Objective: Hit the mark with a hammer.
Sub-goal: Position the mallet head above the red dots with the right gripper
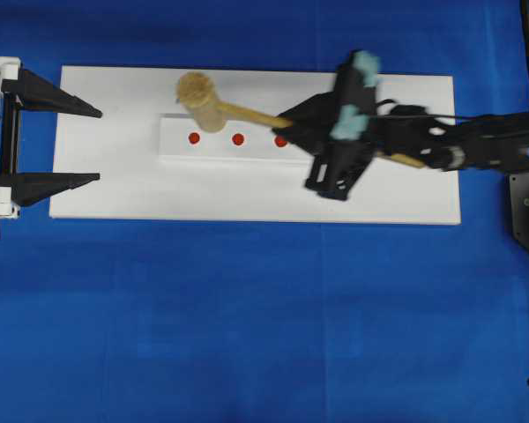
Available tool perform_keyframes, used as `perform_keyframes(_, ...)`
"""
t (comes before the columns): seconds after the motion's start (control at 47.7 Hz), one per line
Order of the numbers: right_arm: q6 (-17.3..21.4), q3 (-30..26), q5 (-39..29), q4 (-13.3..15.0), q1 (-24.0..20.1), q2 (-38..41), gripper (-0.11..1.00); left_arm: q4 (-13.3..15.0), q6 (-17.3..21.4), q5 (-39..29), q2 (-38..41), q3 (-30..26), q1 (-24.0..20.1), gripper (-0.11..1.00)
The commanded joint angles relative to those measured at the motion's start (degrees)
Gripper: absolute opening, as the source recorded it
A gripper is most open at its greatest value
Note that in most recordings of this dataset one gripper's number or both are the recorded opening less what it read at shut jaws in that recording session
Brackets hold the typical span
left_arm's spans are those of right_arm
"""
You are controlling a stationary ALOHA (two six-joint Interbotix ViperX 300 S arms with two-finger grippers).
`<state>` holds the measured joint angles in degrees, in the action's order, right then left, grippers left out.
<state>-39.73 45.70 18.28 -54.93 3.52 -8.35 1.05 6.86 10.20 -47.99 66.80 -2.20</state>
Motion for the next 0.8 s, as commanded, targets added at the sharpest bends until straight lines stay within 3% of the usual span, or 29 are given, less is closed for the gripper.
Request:
perform_keyframes(0.0,-0.09,1.58,0.53,0.18,-0.09,-6.06,0.03,0.09,-0.09,0.26,0.0,-0.62,-0.09,0.89)
perform_keyframes(0.294,0.53,6.94,0.62,-0.09,-0.44,-13.71,0.03,0.09,-0.09,0.35,0.0,-0.62,-0.09,0.89)
perform_keyframes(0.629,0.44,5.98,0.53,0.0,-1.05,-11.87,0.03,0.09,-0.09,0.35,0.0,-0.62,-0.09,0.89)
perform_keyframes(0.776,0.7,5.89,0.62,-0.18,-1.32,-6.59,0.03,0.09,-0.09,0.35,0.0,-0.53,-0.09,0.89)
